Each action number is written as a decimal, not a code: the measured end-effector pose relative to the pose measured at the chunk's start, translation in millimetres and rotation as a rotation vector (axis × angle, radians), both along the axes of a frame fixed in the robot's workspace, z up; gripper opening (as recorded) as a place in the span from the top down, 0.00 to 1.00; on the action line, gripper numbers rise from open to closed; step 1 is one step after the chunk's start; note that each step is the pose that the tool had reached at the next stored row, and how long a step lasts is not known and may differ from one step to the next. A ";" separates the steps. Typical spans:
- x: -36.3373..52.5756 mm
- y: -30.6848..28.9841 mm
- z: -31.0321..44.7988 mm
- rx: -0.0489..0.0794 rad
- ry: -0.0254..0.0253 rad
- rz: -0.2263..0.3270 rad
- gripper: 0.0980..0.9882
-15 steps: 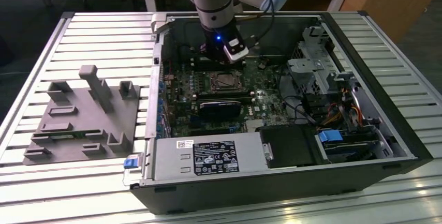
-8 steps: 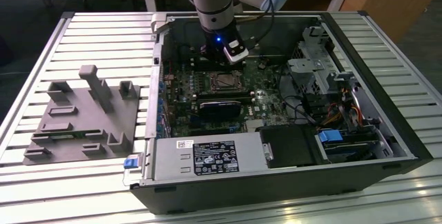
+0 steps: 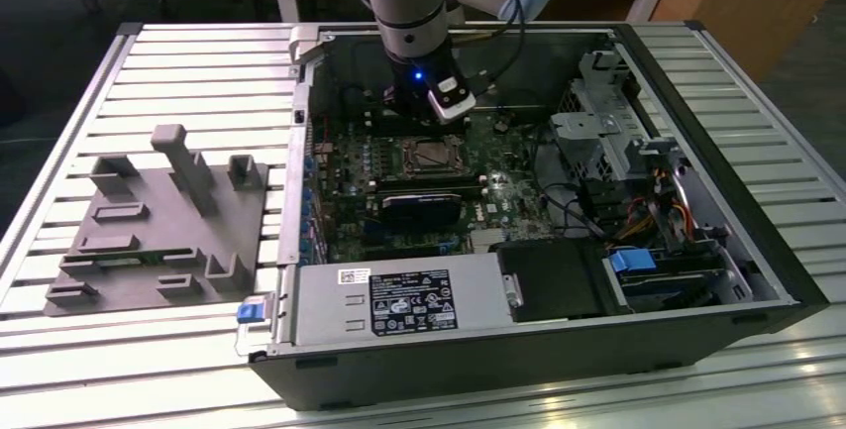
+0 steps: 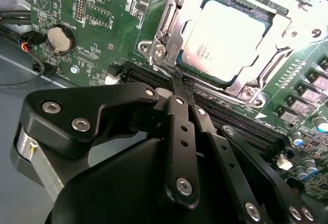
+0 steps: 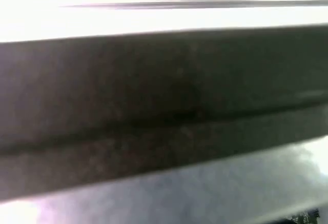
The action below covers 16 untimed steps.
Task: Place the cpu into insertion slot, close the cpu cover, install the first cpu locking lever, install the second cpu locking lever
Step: 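Install the first cpu locking lever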
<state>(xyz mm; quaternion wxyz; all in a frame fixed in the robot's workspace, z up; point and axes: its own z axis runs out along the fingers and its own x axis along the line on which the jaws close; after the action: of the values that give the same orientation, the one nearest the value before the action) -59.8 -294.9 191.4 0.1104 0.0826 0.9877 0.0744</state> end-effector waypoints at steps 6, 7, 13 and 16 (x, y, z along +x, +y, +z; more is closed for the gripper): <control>0.0 0.1 0.4 0.004 -0.0004 0.002 1.00; 0.1 0.1 1.0 0.004 -0.0006 0.002 1.00; 0.0 0.0 13.1 0.003 -0.0003 0.002 1.00; 0.0 0.0 20.5 0.003 -0.0002 0.002 1.00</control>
<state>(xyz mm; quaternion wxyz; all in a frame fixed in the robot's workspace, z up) -59.8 -294.9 211.9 0.1103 0.0819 0.9876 0.0758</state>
